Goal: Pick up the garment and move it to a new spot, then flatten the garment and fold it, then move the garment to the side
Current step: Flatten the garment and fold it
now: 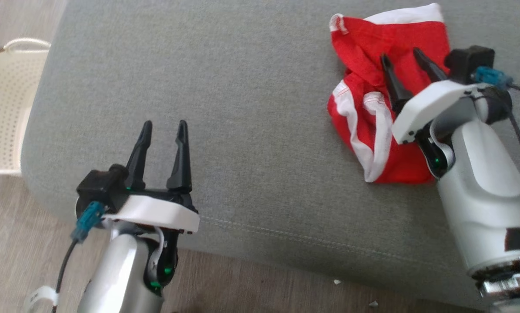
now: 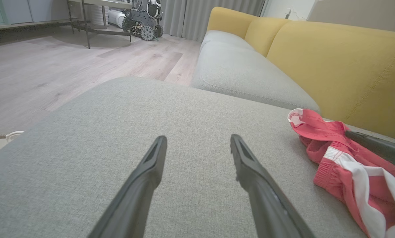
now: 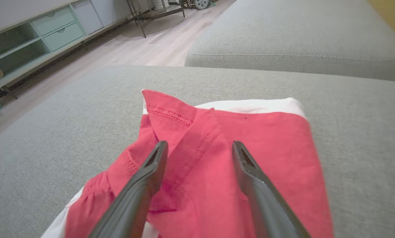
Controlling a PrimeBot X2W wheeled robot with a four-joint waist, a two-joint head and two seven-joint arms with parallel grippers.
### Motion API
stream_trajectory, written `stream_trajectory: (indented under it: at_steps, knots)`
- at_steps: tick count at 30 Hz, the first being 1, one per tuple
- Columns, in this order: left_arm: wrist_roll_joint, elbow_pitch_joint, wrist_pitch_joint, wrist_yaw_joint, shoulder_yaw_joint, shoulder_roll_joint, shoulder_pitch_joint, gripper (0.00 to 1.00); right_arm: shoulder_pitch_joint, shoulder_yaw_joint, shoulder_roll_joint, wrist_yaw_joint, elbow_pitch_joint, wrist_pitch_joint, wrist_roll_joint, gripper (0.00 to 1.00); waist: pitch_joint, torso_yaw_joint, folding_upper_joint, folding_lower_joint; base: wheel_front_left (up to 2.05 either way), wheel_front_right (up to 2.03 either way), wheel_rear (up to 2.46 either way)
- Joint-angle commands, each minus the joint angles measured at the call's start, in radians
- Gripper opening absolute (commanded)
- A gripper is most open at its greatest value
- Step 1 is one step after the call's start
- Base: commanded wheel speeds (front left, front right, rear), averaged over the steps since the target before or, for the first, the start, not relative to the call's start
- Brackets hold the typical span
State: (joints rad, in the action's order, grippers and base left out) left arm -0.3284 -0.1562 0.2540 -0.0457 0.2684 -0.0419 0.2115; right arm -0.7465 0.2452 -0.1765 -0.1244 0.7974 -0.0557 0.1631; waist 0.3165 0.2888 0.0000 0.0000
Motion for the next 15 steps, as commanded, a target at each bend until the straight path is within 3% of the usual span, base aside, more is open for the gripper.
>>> stream_trajectory:
  at_steps: [1, 2, 3, 4, 9, 15]
  knots:
    - [-0.004, 0.035, 0.008, -0.01, -0.026, -0.008, 0.034, 1.0, -0.032, 0.027, 0.007, -0.006, -0.022, -0.003, 0.013, 1.0, 0.011, 0.009, 0.0, 0.0, 0.0, 0.0, 0.0]
    - [-0.006, 0.035, 0.008, -0.012, -0.022, -0.008, 0.036, 1.0, -0.042, 0.04, 0.004, -0.006, -0.008, -0.005, 0.02, 1.0, 0.014, 0.013, 0.0, 0.0, 0.0, 0.0, 0.0]
    - [-0.008, 0.035, 0.008, -0.014, -0.018, -0.008, 0.037, 1.0, -0.051, 0.054, 0.001, -0.006, 0.004, -0.007, 0.028, 0.45, 0.017, 0.016, 0.0, 0.0, 0.0, 0.0, 0.0]
    - [-0.01, 0.034, 0.008, -0.016, -0.014, -0.008, 0.038, 1.0, -0.06, 0.07, -0.002, -0.006, 0.012, -0.002, 0.035, 0.0, 0.018, 0.019, 0.0, 0.0, 0.0, 0.0, 0.0]
    - [-0.017, 0.028, 0.008, -0.024, 0.004, -0.008, 0.042, 1.0, -0.107, 0.124, -0.012, -0.006, 0.028, 0.054, 0.064, 0.0, 0.013, 0.028, 0.0, 0.0, 0.0, 0.0, 0.0]
    - [-0.022, 0.018, 0.008, -0.026, 0.009, -0.008, 0.04, 1.0, -0.2, 0.214, 0.025, -0.006, 0.005, 0.146, 0.1, 0.0, -0.008, 0.03, 0.0, 0.0, 0.0, 0.0, 0.0]
